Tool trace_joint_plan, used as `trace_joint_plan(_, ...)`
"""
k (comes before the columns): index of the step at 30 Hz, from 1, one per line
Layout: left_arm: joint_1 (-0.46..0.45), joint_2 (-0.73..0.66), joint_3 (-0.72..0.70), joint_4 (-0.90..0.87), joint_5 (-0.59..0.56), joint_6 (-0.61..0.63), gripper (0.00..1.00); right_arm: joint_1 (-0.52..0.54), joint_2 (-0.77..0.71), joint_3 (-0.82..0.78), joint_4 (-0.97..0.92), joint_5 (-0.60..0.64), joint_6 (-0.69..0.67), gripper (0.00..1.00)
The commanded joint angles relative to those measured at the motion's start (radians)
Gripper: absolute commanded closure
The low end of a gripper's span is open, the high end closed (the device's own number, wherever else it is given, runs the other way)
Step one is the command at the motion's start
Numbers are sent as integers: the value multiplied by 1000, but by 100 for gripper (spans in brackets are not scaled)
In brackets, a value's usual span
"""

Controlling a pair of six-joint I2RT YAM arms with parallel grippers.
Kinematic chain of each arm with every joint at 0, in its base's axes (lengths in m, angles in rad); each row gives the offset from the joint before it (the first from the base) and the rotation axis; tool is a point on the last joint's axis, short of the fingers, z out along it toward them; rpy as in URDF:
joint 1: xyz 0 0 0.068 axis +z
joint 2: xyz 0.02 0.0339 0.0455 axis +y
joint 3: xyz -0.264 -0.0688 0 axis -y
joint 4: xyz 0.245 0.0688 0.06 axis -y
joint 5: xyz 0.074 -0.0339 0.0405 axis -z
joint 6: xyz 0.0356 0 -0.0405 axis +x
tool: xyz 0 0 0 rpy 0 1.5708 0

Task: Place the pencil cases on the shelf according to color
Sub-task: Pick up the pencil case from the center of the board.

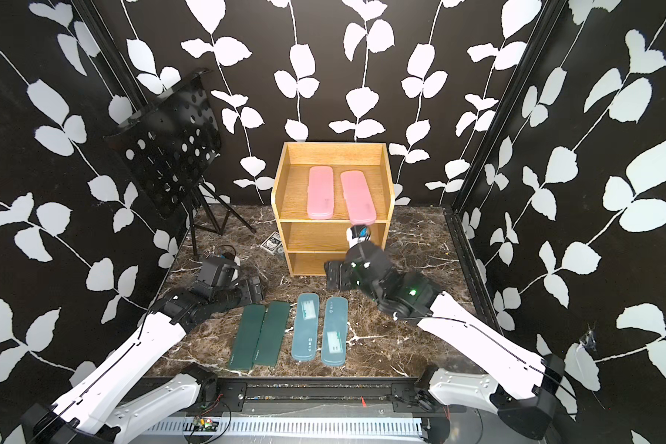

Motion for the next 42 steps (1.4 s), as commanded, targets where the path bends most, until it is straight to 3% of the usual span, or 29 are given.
trace_joint_plan(1,-3,-36,-45,-4,-20,-30,1,60,33,-126,-14,37,173,1)
trace_joint_plan(8,-3,-7,-63,8,6,-39,1,145,243,-228,72,-17,292,1)
trace_joint_plan(23,-3,-25,-112,21,29,-61,1,183,531,-206,33,-23,280,1)
trace_joint_plan(29,-3,-40,-111,8,31,-61,1,154,424,-293,-36,57,287,1)
trace_joint_plan(37,-5,-49,-126,8,24,-63,1,139,203,-367,-10,-61,218,1)
trace_joint_plan(42,-5,-49,-113,-7,22,-59,1,191,186,-446,56,-106,230,1)
